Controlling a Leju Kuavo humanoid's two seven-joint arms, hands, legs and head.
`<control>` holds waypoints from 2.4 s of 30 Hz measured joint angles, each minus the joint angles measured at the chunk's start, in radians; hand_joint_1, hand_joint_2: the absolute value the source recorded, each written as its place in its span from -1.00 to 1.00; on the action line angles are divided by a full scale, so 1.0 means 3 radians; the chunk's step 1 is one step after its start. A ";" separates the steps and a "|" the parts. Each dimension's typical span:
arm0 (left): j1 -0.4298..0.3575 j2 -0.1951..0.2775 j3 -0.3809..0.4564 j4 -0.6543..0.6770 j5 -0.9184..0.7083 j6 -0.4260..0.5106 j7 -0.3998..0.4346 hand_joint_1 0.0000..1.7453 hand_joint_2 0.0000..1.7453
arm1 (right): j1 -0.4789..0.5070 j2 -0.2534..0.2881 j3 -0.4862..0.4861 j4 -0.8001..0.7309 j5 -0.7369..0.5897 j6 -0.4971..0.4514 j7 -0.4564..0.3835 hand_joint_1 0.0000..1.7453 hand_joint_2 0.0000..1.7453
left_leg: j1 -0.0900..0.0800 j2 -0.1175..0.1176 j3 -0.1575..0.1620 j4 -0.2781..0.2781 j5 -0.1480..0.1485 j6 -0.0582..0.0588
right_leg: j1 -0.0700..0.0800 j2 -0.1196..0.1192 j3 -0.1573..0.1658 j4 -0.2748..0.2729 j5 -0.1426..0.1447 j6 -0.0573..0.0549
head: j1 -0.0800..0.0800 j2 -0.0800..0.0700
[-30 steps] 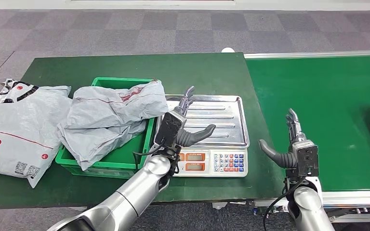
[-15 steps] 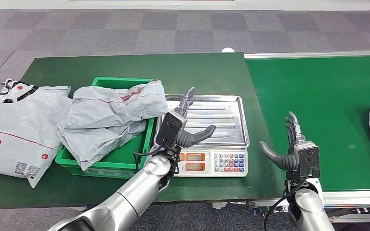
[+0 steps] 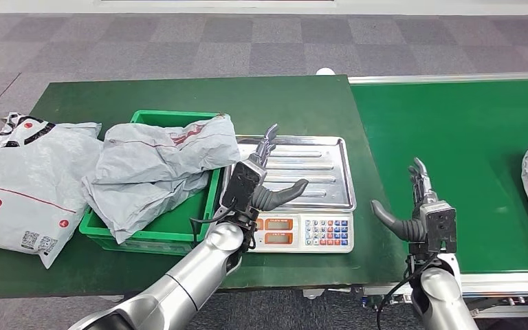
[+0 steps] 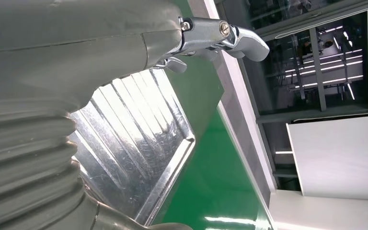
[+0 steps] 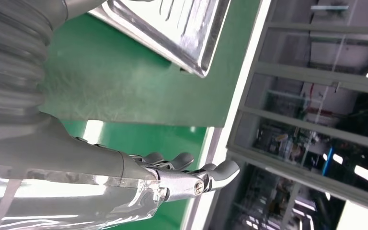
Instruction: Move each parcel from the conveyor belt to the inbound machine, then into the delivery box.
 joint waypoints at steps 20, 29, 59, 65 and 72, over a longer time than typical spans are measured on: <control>-0.0001 0.0000 0.0001 0.0026 0.0038 0.0036 0.0073 -1.00 1.00 | -0.0085 -0.0222 -0.0563 0.0380 0.0611 -0.0329 0.0310 -1.00 1.00 | -0.0001 -0.0001 0.0000 0.0000 0.0000 0.0000 | -0.0002 -0.0002 0.0000 0.0000 0.0000 0.0000 | 0.0000 0.0000; -0.0002 -0.0001 -0.0002 0.0021 0.0146 0.0070 0.0112 -1.00 1.00 | -0.0057 -0.0240 -0.0942 0.0485 0.1680 -0.0937 0.0655 -1.00 1.00 | -0.0002 0.0000 0.0000 0.0000 -0.0001 0.0001 | -0.0002 0.0000 -0.0001 0.0000 0.0000 0.0000 | 0.0000 0.0000; -0.0001 -0.0003 -0.0031 -0.0044 0.0057 -0.0031 0.0138 -1.00 1.00 | -0.0075 -0.0268 -0.1802 0.1125 0.2632 -0.1079 0.1048 -1.00 1.00 | -0.0003 0.0000 0.0000 0.0000 -0.0003 0.0004 | -0.0003 -0.0001 0.0000 0.0000 0.0000 0.0001 | 0.0000 0.0000; 0.0003 -0.0003 -0.0031 -0.0050 0.0012 -0.0036 0.0130 -1.00 1.00 | -0.0152 -0.0283 -0.1845 0.1223 0.2649 -0.1046 0.1028 -1.00 1.00 | -0.0003 0.0000 0.0000 0.0000 -0.0003 0.0004 | -0.0003 -0.0002 0.0000 0.0000 0.0000 0.0001 | 0.0000 0.0000; 0.0012 -0.0001 -0.0030 -0.0064 -0.0086 -0.0053 0.0130 -1.00 1.00 | -0.0235 -0.0295 -0.1852 0.1334 0.2701 -0.1061 0.1020 -1.00 1.00 | -0.0003 0.0000 -0.0001 0.0000 -0.0003 0.0004 | -0.0003 -0.0002 0.0001 0.0000 0.0000 0.0001 | 0.0000 0.0000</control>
